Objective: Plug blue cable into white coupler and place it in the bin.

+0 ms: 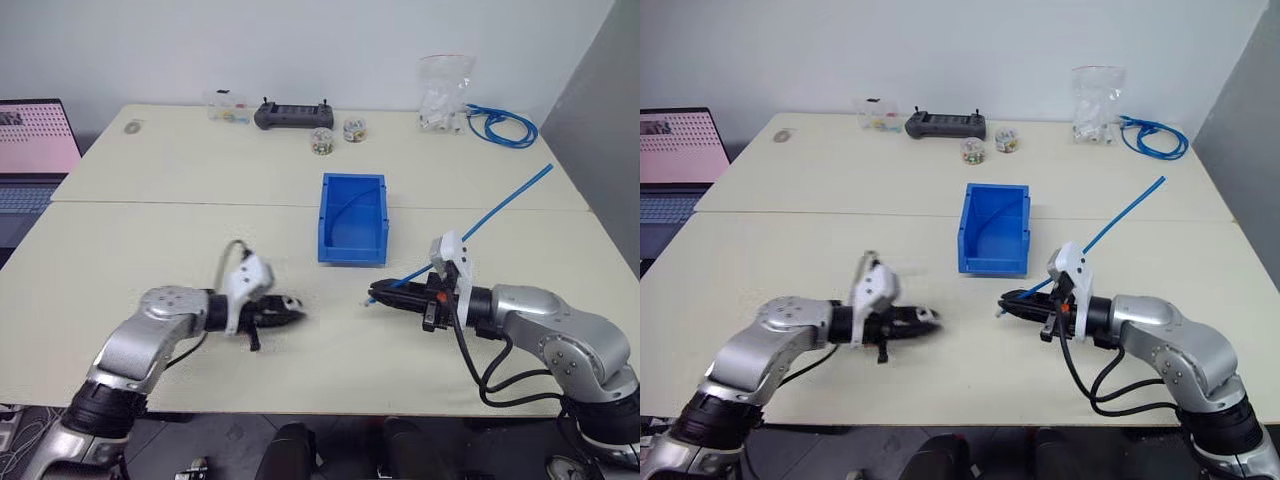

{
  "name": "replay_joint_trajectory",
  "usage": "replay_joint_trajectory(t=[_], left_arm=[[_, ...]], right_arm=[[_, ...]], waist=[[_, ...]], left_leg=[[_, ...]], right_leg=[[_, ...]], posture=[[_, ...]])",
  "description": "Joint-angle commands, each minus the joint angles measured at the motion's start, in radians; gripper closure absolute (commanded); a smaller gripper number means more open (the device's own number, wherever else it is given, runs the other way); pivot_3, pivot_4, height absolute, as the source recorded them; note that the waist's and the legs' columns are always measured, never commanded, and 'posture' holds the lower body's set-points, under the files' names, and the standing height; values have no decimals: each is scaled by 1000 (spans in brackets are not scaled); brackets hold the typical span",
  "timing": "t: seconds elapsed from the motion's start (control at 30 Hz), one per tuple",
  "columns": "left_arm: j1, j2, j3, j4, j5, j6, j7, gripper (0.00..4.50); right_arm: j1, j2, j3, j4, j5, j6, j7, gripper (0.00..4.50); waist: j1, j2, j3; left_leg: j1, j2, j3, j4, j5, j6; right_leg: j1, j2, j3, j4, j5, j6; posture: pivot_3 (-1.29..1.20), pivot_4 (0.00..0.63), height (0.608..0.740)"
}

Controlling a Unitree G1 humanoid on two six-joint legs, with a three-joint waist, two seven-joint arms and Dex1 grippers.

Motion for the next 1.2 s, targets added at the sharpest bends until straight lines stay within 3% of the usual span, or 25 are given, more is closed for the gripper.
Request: replay_joint_trajectory(t=[0.03, 0.33, 0.67, 1.2], left_arm=[[-71, 8, -96, 71, 81, -93, -112, 3703], [-184, -112, -226, 278, 240, -276, -149, 3703], [-189, -133, -223, 244, 259, -217, -149, 3703], [-189, -133, -219, 208, 279, -171, -135, 3703]], right_arm=[[-1, -23, 13, -45, -42, -46, 25, 4421], [-55, 2, 142, -12, -173, -127, 67, 4422], [-203, 85, 330, 123, -321, -141, 121, 4422], [-245, 103, 371, 165, -383, -89, 175, 4423]], waist=[[-5, 0, 0], [-2, 0, 0], [1, 0, -1], [1, 0, -1]], left_leg=[[0, 0, 0, 0, 0, 0], [0, -1, 0, 1, 0, 0], [0, -1, -1, 2, 0, 1], [0, -1, -1, 2, 0, 1]], right_leg=[[0, 0, 0, 0, 0, 0], [1, 1, 0, 0, 0, 0], [1, 0, 0, 0, 0, 1], [1, 0, 0, 1, 0, 0]], posture=[[0, 150, 740], [0, 150, 740], [0, 150, 740], [0, 150, 740]])
